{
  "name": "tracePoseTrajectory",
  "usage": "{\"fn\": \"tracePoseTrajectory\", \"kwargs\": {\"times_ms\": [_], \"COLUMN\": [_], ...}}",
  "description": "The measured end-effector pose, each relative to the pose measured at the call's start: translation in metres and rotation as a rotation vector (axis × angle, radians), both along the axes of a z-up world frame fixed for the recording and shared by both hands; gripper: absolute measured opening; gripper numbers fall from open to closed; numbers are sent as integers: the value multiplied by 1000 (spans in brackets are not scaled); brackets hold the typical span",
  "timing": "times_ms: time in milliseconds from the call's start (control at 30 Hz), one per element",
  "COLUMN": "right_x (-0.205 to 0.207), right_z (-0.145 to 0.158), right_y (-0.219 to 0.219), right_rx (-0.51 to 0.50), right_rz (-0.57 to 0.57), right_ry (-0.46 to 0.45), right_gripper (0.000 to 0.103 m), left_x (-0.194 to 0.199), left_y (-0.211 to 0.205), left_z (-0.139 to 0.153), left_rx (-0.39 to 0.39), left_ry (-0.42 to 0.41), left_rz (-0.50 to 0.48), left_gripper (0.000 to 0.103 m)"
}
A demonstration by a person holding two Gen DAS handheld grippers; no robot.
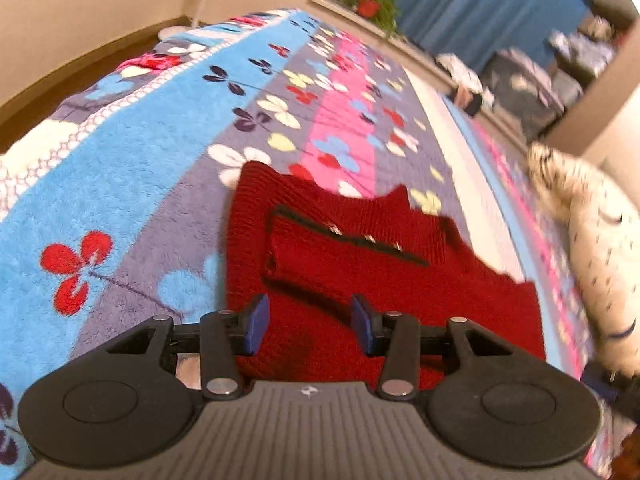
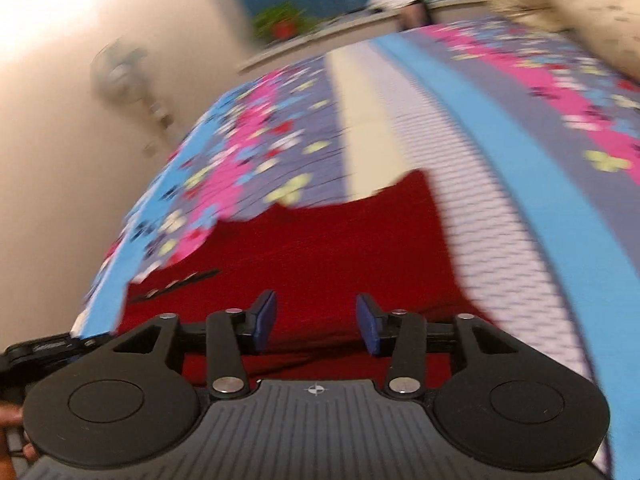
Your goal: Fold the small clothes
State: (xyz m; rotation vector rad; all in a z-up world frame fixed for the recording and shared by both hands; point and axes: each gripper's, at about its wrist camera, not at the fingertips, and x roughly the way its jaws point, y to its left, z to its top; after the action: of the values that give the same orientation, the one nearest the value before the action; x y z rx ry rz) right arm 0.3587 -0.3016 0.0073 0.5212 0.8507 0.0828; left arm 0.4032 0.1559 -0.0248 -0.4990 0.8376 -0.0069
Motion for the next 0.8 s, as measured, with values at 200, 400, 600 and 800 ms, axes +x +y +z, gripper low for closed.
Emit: {"fn": "tracePoseTrajectory", "kwargs": {"times_ms": [200,400,600,800], "right_x": [17,29,33,27], "right_z": [-49,-86,-94,-90], "right_y": [-16,-24,-33,-48], "right_rx": [-45,112,176,224], "right_rz": [-121,-193,-245,-316], "right_ry": [103,240,211,220], "right_gripper": [49,50,50,22], "left_x": [5,12,20,21], "left_y": [2,4,11,12], "left_z": [-10,-33,-41,-42], "left_rx": [-111,-162,-223,-199], "left_ry": [-40,6,-11,-15], "left_rz": [2,30,91,123], "left_gripper": [50,50,50,12]}}
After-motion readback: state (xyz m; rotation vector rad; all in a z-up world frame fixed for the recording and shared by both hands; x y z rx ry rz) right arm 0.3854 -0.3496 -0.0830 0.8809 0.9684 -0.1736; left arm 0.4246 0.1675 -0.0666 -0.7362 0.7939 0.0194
